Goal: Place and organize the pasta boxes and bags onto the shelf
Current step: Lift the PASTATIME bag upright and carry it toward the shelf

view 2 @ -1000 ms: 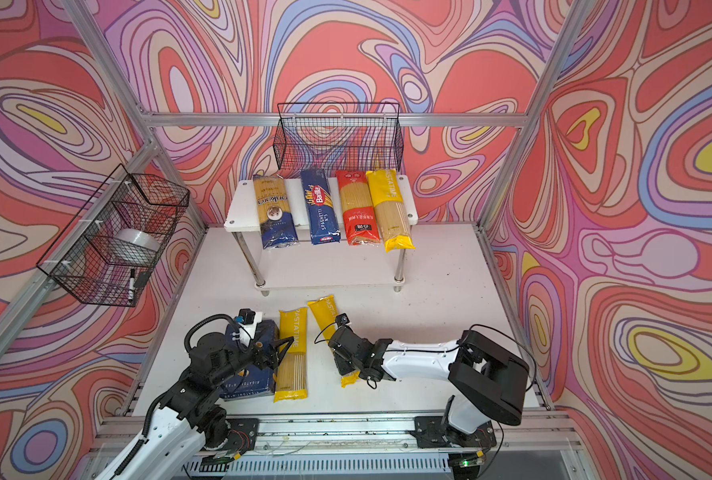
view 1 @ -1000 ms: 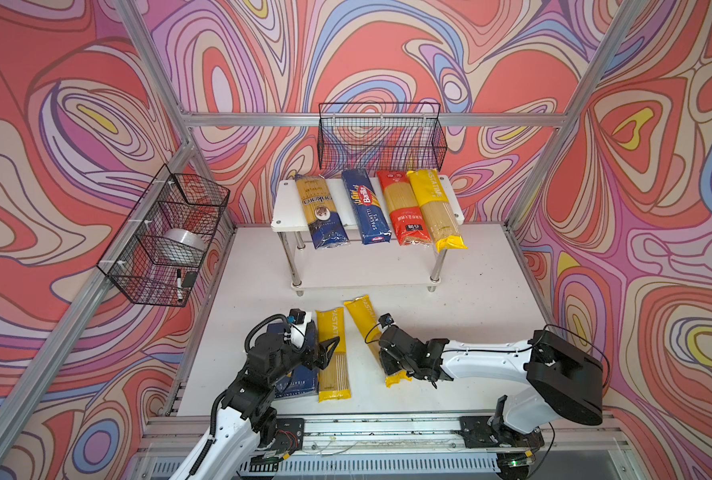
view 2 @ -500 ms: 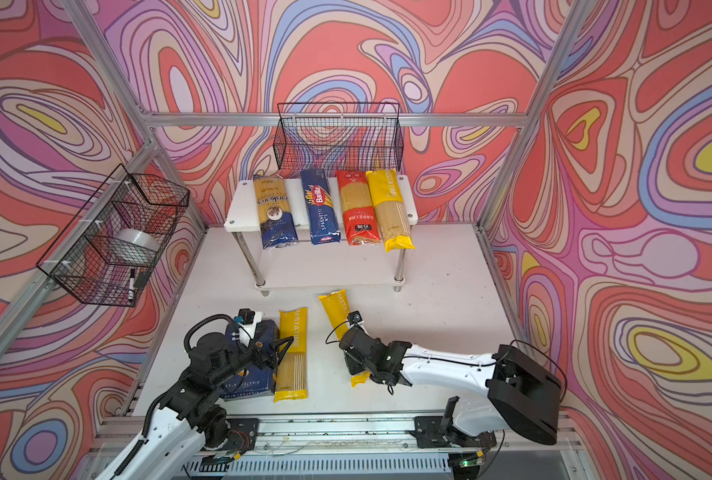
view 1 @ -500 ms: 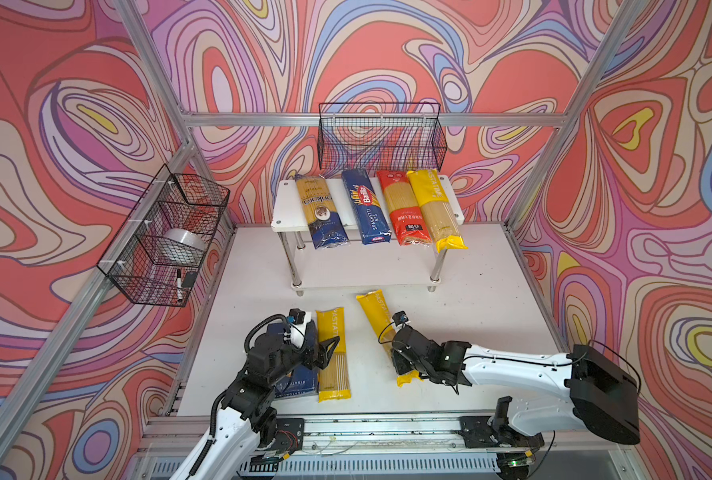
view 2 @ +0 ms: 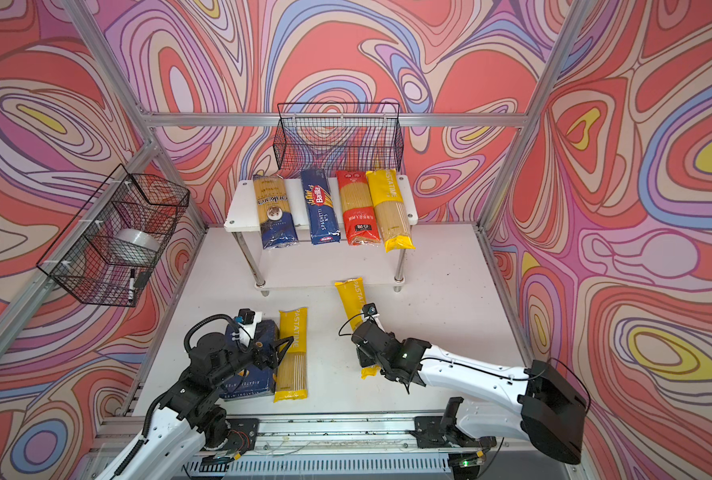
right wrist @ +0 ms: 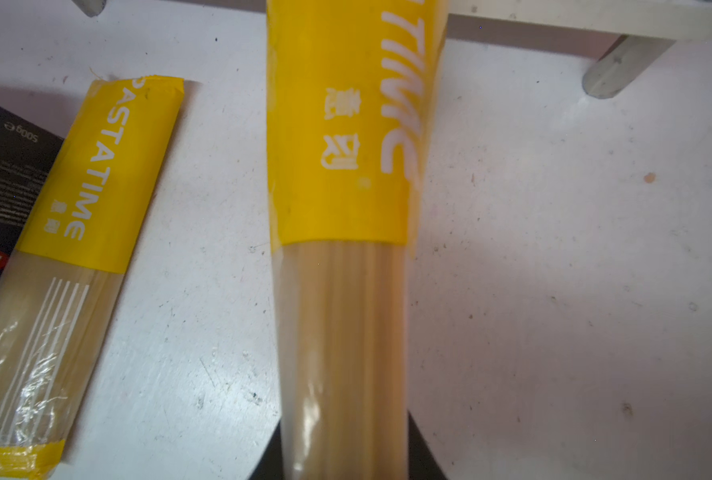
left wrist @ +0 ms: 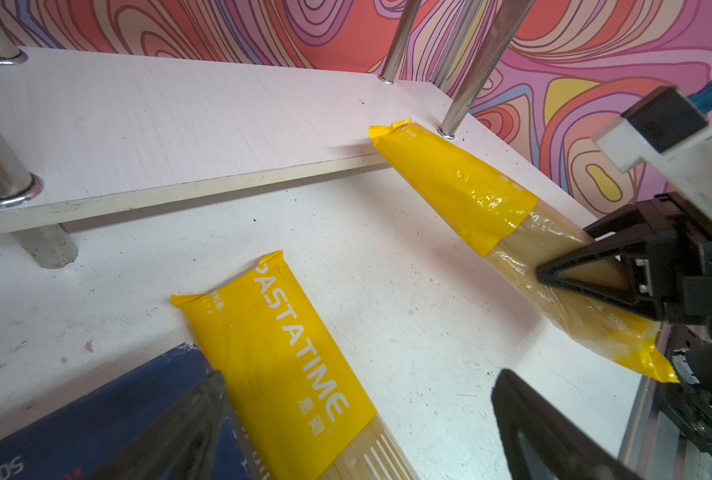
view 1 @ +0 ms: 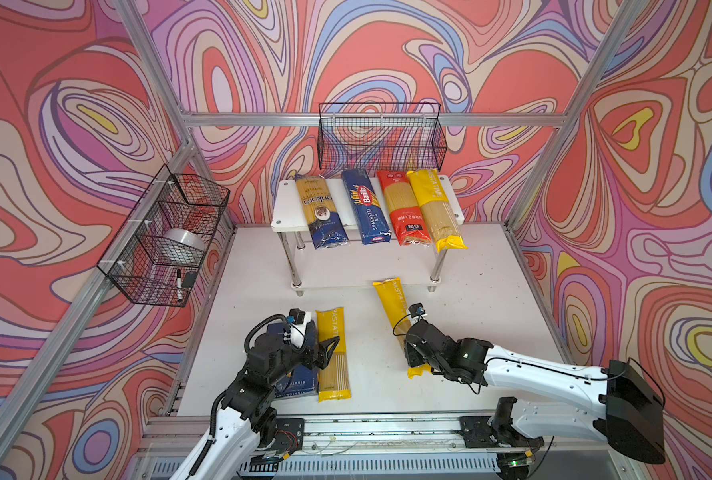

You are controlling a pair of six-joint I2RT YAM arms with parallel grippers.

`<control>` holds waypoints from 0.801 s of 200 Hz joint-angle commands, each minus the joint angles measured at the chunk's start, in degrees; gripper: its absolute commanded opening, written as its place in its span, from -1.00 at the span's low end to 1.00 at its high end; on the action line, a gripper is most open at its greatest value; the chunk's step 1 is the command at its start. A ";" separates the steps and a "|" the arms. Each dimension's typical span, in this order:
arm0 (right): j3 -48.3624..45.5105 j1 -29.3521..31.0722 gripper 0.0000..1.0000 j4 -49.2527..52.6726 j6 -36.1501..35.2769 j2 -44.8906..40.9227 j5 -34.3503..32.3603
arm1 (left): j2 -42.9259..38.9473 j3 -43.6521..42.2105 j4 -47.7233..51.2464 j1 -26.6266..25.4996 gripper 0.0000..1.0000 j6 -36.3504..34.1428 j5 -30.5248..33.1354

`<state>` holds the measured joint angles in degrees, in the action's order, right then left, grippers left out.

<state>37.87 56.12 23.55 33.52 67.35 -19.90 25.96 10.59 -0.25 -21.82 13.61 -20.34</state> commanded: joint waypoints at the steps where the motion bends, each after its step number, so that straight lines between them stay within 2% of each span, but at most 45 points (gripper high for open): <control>1: 2.71 -1.56 -1.00 -2.72 -1.04 -3.10 -3.17 | -0.25 -0.22 -1.11 -0.24 1.00 0.28 0.39; 70: 5.11 -6.76 -1.00 -0.82 -4.14 -4.45 -1.88 | -0.03 -0.19 -1.20 -0.28 1.00 0.37 0.61; 160: 13.09 -14.64 -1.00 -3.13 -9.45 3.11 3.30 | 0.46 -0.13 -1.29 -0.25 1.00 0.32 0.54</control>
<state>46.61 43.33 27.59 26.79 69.23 -16.73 26.09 10.59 -0.27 -21.82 13.61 -19.92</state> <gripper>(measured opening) 0.255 0.994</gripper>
